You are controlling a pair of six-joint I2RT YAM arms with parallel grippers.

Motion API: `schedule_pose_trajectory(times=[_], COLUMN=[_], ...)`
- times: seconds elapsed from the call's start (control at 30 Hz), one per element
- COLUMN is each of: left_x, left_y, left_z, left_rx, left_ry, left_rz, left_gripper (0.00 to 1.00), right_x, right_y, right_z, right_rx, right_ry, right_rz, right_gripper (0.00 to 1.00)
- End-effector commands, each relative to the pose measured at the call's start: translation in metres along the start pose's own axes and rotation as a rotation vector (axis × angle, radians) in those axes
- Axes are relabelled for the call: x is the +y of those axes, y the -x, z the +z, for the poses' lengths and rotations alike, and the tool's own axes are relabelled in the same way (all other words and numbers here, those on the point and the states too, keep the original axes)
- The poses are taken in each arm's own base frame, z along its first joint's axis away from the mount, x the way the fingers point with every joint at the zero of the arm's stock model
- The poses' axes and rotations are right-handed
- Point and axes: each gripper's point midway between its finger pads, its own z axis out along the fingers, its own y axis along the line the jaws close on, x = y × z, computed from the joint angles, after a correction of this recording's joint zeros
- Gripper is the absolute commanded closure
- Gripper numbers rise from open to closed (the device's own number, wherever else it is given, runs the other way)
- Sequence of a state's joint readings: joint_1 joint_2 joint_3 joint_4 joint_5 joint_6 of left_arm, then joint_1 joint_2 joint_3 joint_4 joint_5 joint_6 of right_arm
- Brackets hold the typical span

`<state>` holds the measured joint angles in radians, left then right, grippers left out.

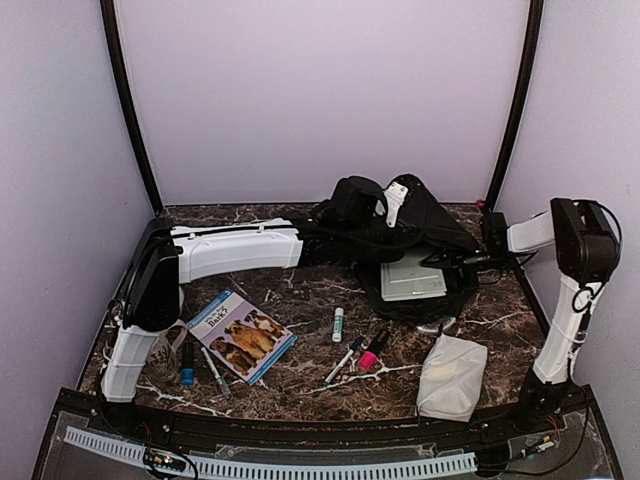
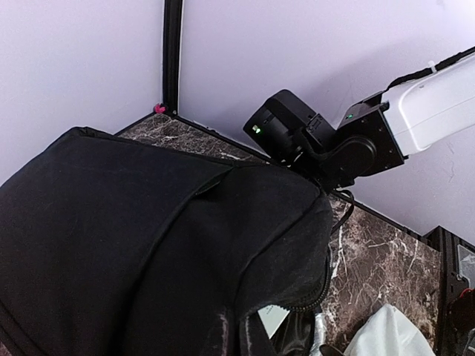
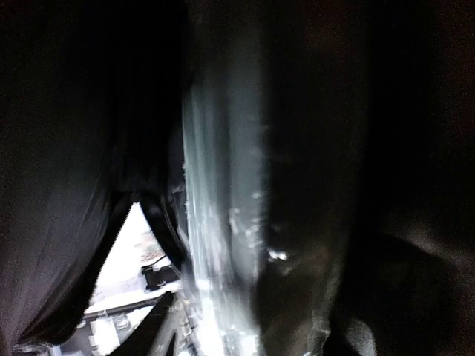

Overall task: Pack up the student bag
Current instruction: Place the book in the student bag.

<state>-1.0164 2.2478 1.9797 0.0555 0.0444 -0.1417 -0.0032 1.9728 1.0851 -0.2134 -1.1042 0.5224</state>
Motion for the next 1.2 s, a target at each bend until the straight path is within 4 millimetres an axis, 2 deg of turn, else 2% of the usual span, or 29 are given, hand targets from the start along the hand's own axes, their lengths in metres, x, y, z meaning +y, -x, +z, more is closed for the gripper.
schedule_pose_trajectory(times=[0.0, 0.1, 0.23, 0.33, 0.43, 0.57, 0.6, 0.67, 0.73, 0.77, 0.93, 1.17], left_x=[-0.021, -0.021, -0.020, -0.018, -0.015, -0.012, -0.010, -0.004, 0.005, 0.007, 0.012, 0.017], left_y=[0.079, 0.078, 0.077, 0.076, 0.074, 0.077, 0.078, 0.082, 0.084, 0.085, 0.082, 0.082], left_z=[-0.030, -0.029, -0.030, -0.029, -0.028, -0.028, -0.028, -0.028, -0.028, -0.028, -0.028, -0.030], left_rx=[-0.194, -0.195, -0.191, -0.188, -0.188, -0.221, -0.235, -0.258, -0.268, -0.268, -0.254, -0.255], left_ry=[-0.056, -0.055, -0.049, -0.037, -0.029, -0.019, -0.011, 0.011, 0.035, 0.040, 0.039, 0.065], left_rz=[0.024, 0.026, 0.027, 0.030, 0.033, 0.036, 0.038, 0.041, 0.036, 0.029, 0.019, 0.018], left_gripper=[1.00, 1.00, 1.00, 1.00, 1.00, 1.00, 1.00, 1.00, 1.00, 1.00, 1.00, 1.00], right_x=[0.019, 0.015, 0.020, 0.034, 0.047, 0.044, 0.051, 0.051, 0.047, 0.046, 0.038, 0.039], right_y=[0.015, 0.015, 0.011, 0.004, -0.016, -0.024, -0.024, -0.023, -0.024, -0.023, -0.031, -0.055], right_z=[-0.029, -0.042, -0.051, -0.053, -0.044, -0.039, -0.044, -0.048, -0.051, -0.052, -0.055, -0.059], right_rx=[-0.169, -0.225, -0.241, -0.225, -0.135, -0.111, -0.138, -0.160, -0.160, -0.161, -0.103, -0.035], right_ry=[-0.187, -0.319, -0.381, -0.365, -0.287, -0.294, -0.304, -0.328, -0.371, -0.386, -0.444, -0.504], right_rz=[-0.216, -0.310, -0.382, -0.463, -0.522, -0.545, -0.556, -0.549, -0.545, -0.542, -0.541, -0.640], right_gripper=[0.46, 0.38, 0.35, 0.33, 0.34, 0.43, 0.45, 0.48, 0.66, 0.67, 0.34, 0.28])
